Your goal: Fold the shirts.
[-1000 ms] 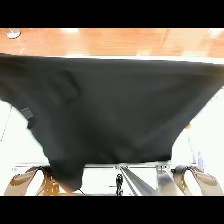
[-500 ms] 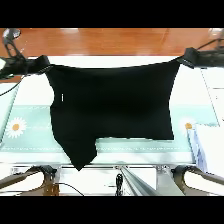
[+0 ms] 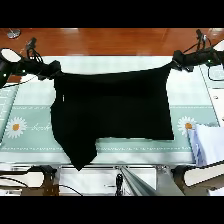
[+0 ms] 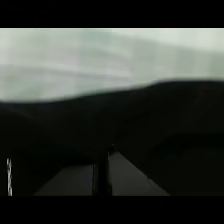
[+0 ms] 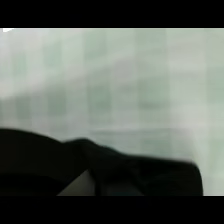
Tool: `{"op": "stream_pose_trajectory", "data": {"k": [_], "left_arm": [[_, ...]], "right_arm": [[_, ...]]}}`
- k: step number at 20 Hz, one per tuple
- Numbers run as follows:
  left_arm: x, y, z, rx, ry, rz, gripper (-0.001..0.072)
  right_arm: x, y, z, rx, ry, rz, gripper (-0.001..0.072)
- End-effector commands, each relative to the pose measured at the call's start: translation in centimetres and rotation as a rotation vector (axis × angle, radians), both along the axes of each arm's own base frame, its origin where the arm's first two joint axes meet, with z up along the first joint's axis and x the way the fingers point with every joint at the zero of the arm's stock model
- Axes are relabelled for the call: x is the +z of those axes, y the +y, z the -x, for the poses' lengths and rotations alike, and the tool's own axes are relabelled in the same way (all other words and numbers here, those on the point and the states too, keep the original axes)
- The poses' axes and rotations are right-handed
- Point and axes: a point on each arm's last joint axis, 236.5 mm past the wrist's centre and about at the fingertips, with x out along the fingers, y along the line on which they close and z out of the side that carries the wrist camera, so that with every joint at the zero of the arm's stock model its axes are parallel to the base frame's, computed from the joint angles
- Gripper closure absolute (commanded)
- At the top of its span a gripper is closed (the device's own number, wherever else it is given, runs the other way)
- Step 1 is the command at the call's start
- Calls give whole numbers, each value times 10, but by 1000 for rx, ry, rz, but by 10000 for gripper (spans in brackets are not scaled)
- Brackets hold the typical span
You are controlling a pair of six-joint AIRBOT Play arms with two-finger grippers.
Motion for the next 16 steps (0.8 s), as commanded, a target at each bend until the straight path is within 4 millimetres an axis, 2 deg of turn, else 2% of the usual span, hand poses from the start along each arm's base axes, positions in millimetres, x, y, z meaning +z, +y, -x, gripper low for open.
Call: {"op": "stream_pose_trajectory", "data": {"k": [1,4,8,11,12,13,14,16], "left_arm": [[-15,5,51,-185,167,-35,679],[-31,9,74,-210,269,-25,679],[-71,6,90,-184,366,-6,680],[-96,0,102,-204,438,8,668],[-99,-1,108,-210,473,18,465],[-96,0,116,-229,505,24,11],[-91,7,122,-243,535,7,1],[-76,29,136,-219,588,-40,1]], "right_arm": [[-13,-11,53,153,172,30,694],[-30,-26,81,189,281,107,694],[-80,-15,97,165,349,85,694],[-96,2,96,118,342,9,692],[-96,4,95,79,359,-8,532],[-93,5,98,71,375,-20,139],[-85,0,104,91,390,-15,96],[-64,-25,120,99,412,41,97]]}}
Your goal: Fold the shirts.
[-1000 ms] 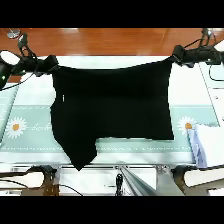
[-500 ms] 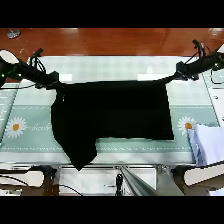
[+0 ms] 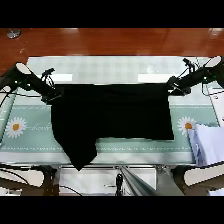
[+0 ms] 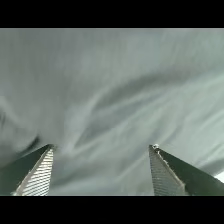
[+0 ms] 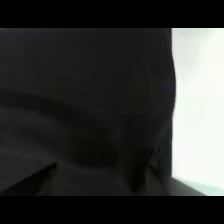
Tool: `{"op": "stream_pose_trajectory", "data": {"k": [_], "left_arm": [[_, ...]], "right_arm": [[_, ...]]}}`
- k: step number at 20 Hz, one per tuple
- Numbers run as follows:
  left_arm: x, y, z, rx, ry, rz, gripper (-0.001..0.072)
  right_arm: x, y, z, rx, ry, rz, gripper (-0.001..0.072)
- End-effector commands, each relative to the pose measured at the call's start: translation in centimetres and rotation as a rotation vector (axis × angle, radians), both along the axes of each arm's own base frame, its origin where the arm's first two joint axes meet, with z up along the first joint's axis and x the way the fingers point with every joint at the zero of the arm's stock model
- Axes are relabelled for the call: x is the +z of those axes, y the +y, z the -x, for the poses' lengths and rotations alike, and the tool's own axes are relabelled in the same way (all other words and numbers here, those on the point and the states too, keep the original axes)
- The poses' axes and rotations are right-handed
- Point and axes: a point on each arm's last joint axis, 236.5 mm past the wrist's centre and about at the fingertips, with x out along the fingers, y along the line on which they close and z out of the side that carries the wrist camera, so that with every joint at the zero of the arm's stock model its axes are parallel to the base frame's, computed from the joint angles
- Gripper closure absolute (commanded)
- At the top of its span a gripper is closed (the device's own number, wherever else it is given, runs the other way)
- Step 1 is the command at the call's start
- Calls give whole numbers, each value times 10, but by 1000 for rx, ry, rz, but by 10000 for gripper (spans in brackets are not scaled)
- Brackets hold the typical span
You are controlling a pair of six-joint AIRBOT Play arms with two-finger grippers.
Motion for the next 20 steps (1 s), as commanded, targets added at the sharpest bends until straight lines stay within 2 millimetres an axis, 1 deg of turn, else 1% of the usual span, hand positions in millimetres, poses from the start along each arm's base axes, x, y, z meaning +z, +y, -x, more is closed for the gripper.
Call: {"op": "stream_pose_trajectory", "data": {"k": [1,2,3,4,5,6,7,8,10,12,13,15,17,19,20], "left_arm": [[19,31,26,33,85,-75,0],[28,39,29,71,51,-82,0],[33,47,35,98,15,-93,1],[32,53,50,133,2,-97,1],[27,56,70,170,15,-97,1],[19,58,92,207,39,-94,1],[10,59,114,250,59,-87,1],[5,56,131,283,55,-61,1],[-1,49,148,363,23,-35,1],[-3,33,154,412,-19,7,2],[-6,25,158,423,-24,26,2],[-17,17,171,406,4,29,2],[-22,8,180,385,30,39,2],[-25,-8,185,372,46,77,2],[-25,-22,186,360,44,119,2]], "right_arm": [[24,-37,29,-4,47,91,97],[36,-59,41,-28,38,164,97],[48,-74,52,-61,8,212,97],[59,-79,59,-98,-52,231,97],[67,-79,66,-140,-127,246,97],[70,-74,74,-177,-185,249,97],[69,-64,86,-211,-230,233,98],[65,-50,97,-240,-259,196,97],[56,-16,115,-268,-293,81,97],[49,18,125,-270,-290,-65,97],[47,29,129,-261,-285,-116,97],[45,33,132,-259,-274,-133,97],[47,35,130,-265,-277,-149,97],[49,36,129,-270,-280,-157,97],[49,36,129,-271,-278,-158,97]]}}
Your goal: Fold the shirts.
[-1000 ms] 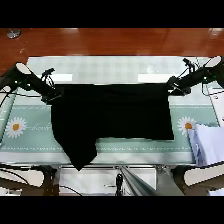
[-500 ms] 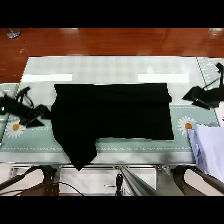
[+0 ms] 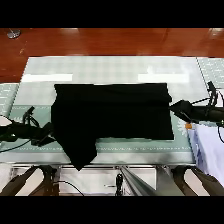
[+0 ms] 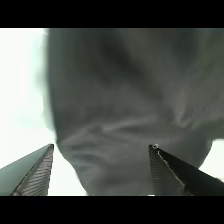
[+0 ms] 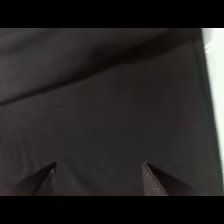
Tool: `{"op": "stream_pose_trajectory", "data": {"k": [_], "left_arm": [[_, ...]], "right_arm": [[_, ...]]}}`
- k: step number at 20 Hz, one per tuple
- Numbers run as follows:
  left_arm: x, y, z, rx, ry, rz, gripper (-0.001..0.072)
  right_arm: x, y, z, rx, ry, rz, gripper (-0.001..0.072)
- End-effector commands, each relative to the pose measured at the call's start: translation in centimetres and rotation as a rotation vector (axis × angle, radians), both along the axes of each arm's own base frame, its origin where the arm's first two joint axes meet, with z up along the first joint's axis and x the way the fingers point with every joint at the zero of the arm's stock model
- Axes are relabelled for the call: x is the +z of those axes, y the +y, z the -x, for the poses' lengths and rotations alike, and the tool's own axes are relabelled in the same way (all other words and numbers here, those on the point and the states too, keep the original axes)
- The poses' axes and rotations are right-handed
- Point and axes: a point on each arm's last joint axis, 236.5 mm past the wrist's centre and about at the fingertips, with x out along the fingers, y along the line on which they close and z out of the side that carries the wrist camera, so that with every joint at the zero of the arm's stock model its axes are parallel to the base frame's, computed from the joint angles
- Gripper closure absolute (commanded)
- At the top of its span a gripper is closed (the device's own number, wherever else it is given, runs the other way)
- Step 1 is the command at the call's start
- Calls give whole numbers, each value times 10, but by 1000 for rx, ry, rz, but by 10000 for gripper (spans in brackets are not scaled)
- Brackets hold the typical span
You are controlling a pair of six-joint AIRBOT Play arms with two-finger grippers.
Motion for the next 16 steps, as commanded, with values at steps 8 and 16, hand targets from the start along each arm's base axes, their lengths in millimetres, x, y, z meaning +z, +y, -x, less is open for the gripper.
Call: {"op": "stream_pose_trajectory", "data": {"k": [8,16], "left_arm": [[-14,-66,26,-116,-6,106,646],[-13,-65,22,-118,-17,103,680]], "right_arm": [[-36,-77,54,-154,262,168,97],[-75,-43,128,-47,546,114,97]]}}
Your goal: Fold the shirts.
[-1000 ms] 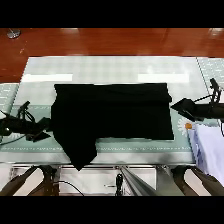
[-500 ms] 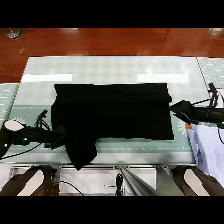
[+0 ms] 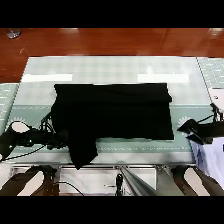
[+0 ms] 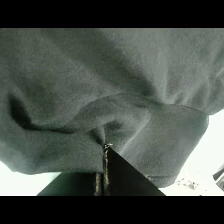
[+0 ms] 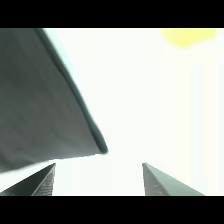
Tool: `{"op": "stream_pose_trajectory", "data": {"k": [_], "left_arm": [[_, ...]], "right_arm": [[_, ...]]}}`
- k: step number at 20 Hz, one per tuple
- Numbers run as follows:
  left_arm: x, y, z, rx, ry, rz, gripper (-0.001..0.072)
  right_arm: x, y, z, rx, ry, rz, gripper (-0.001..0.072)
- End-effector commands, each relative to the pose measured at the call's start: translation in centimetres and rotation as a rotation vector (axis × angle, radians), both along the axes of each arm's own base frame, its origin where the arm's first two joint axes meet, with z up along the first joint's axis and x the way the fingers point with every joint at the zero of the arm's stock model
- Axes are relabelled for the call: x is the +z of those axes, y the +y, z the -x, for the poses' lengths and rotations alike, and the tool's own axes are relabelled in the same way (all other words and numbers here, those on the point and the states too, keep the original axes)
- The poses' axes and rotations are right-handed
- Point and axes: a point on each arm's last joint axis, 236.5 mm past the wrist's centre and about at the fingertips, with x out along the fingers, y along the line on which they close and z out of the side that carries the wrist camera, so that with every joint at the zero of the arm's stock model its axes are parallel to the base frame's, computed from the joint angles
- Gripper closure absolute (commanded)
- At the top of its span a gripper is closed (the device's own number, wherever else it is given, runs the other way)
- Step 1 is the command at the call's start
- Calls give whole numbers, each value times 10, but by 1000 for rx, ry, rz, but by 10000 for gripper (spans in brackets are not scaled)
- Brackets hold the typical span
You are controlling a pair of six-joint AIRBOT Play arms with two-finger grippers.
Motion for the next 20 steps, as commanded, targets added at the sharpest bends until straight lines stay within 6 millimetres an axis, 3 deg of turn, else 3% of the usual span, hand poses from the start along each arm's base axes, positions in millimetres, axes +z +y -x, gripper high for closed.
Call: {"op": "stream_pose_trajectory", "data": {"k": [1,6,9,13,14,15,16,18,20], "left_arm": [[1,-1,-1,1,-3,4,679],[-1,1,-5,14,-16,-7,679],[1,-1,-14,48,-36,2,679],[1,-1,-15,51,-38,3,679],[1,-1,-15,51,-38,3,679],[1,-1,-15,51,-39,3,680],[1,-1,-15,51,-39,3,679],[3,0,-18,43,-55,2,679],[21,3,-40,-8,-148,0,679]], "right_arm": [[-14,22,23,62,98,-47,97],[-27,58,1,117,77,-135,97],[-37,65,-12,96,60,-142,97],[-33,68,-44,20,-50,-159,104],[-33,68,-45,17,-54,-162,194],[-33,68,-44,24,-55,-162,397],[-32,71,-44,59,-68,-171,695],[-25,71,-43,160,-99,-171,694],[-4,57,-58,192,-132,-147,694]]}}
